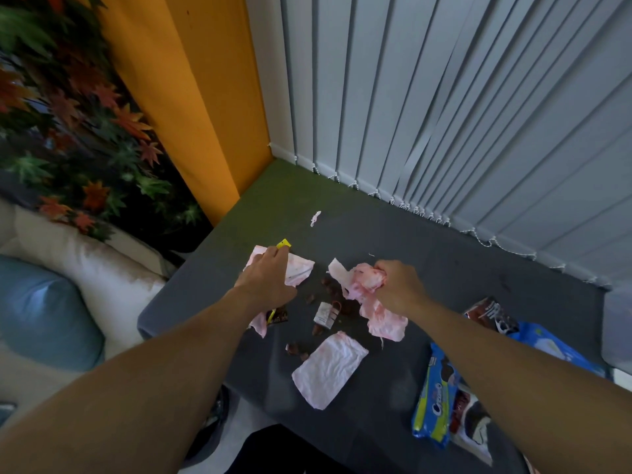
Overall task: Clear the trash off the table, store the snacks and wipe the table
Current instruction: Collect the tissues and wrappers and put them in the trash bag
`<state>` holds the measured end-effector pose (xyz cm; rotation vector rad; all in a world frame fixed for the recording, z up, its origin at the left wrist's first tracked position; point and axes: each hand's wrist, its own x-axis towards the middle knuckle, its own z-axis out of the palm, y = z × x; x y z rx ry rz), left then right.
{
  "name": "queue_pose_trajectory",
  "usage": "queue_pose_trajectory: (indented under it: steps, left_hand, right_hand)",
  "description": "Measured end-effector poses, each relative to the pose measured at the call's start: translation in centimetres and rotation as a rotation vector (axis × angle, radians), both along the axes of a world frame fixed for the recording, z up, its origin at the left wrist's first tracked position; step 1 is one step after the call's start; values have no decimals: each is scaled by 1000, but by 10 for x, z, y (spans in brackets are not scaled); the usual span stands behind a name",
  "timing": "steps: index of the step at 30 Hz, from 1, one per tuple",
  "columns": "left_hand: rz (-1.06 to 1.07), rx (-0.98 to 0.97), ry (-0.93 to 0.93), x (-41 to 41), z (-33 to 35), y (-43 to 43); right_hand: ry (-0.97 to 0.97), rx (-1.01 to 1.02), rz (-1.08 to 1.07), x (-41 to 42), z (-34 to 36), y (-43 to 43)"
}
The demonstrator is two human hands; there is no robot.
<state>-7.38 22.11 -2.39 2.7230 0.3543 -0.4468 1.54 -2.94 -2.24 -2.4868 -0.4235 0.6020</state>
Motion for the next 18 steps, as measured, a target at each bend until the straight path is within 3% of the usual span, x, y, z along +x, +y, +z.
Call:
queue_pose_trajectory:
  steps: [9, 18]
  left_hand:
    - [-22, -14, -4, 1, 2, -4]
    - [-34, -24, -19, 6, 10, -13]
  right_hand:
    - [-158, 96, -135, 10, 3, -9]
    - [-18, -13, -81, 17, 14, -20]
